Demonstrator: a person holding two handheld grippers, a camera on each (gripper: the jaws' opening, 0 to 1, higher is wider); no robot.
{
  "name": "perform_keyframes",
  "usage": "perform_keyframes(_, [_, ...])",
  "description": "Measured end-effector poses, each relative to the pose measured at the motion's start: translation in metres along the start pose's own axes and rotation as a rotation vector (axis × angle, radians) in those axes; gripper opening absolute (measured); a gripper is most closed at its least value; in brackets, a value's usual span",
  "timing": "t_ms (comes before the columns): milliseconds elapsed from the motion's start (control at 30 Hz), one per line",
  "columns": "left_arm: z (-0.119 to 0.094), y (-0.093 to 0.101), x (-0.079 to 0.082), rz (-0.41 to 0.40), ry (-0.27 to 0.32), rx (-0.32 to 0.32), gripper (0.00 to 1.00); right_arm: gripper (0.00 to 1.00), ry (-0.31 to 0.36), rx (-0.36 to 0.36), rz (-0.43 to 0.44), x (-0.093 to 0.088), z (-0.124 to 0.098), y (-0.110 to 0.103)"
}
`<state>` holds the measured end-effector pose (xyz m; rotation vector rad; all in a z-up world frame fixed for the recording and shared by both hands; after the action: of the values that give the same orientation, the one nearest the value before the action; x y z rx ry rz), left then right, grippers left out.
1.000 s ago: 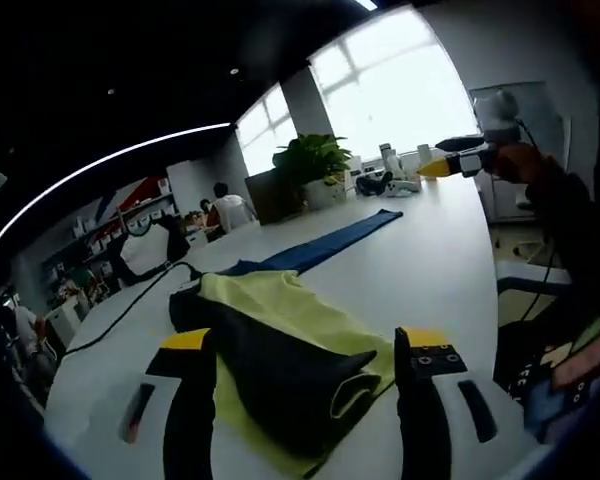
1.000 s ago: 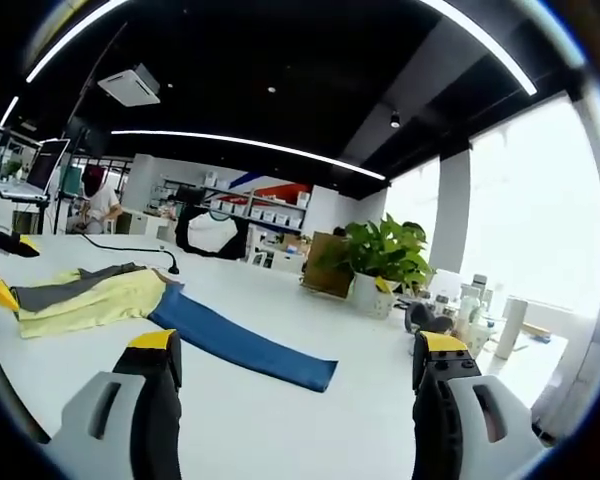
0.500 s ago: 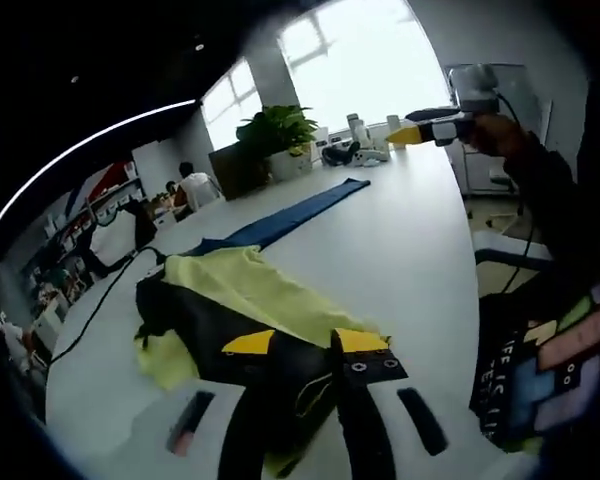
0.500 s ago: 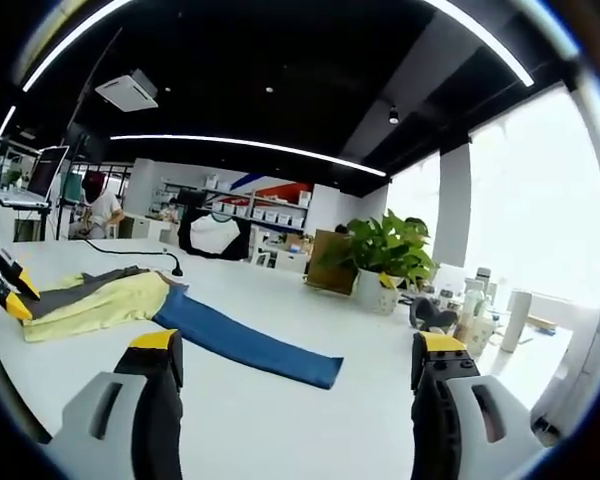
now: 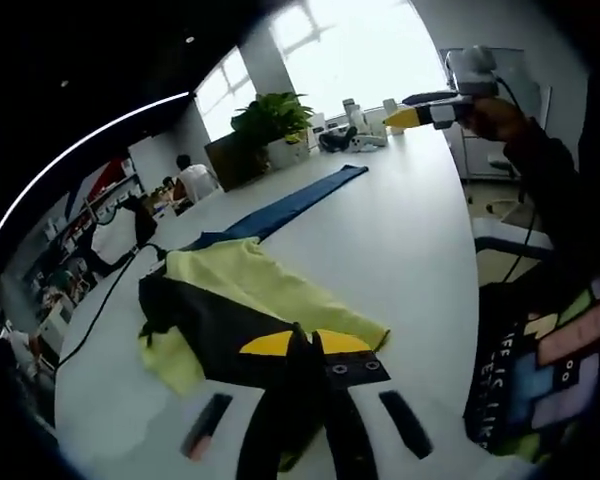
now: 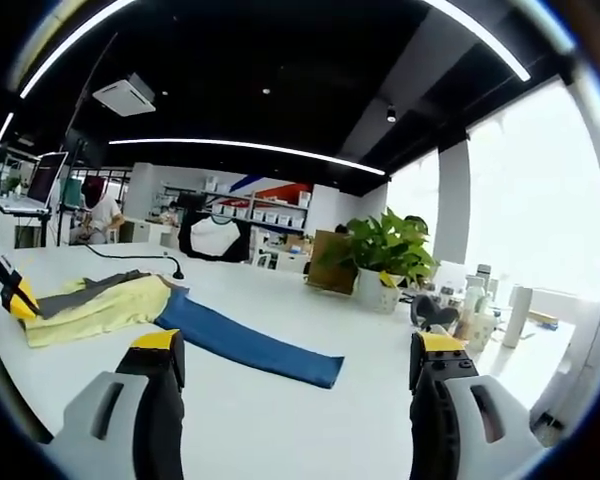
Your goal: Fold the garment on the visible template until the final outline fits inside the template.
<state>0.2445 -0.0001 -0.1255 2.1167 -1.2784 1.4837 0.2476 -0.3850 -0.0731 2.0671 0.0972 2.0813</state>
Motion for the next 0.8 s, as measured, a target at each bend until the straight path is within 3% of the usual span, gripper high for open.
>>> perform_keyframes(100, [-0.007, -0.006, 0.006, -0.06, 0.068, 0.011, 0.06, 0.96, -0.004, -0.004, 0.003, 0.0, 0.0, 0.001])
perform_keyframes(367, [-0.022, -0.021, 0.017, -0.05, 0.109, 0.061, 0.05, 0.96, -0.004, 0.006, -0.002, -0.001, 0.002, -0.002])
perform_keyframes(567, [-0.047, -0.045, 0.025, -0.074, 0.161, 0.166, 0.05, 0.96, -0.019, 0.021, 0.001, -0.006, 0.003, -0.003])
perform_keyframes(800, [-0.071, -0.072, 0.03, -0.103, 0.198, 0.245, 0.04, 0.96, -0.028, 0.007, -0.013, -0.003, 0.002, -0.003])
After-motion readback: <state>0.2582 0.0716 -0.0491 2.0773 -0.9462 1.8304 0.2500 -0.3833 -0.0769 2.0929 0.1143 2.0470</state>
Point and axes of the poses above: the point that each gripper's makers call its tool centre point, and the gripper's own axes: z roughly forward along the fingers, y roughly to its right, x roughly out of its top, the point moved 9 cm from there along -z, roughly backward along the fingers, and after that the axes turned 6 degrees about -x, right-handed, at the moved point
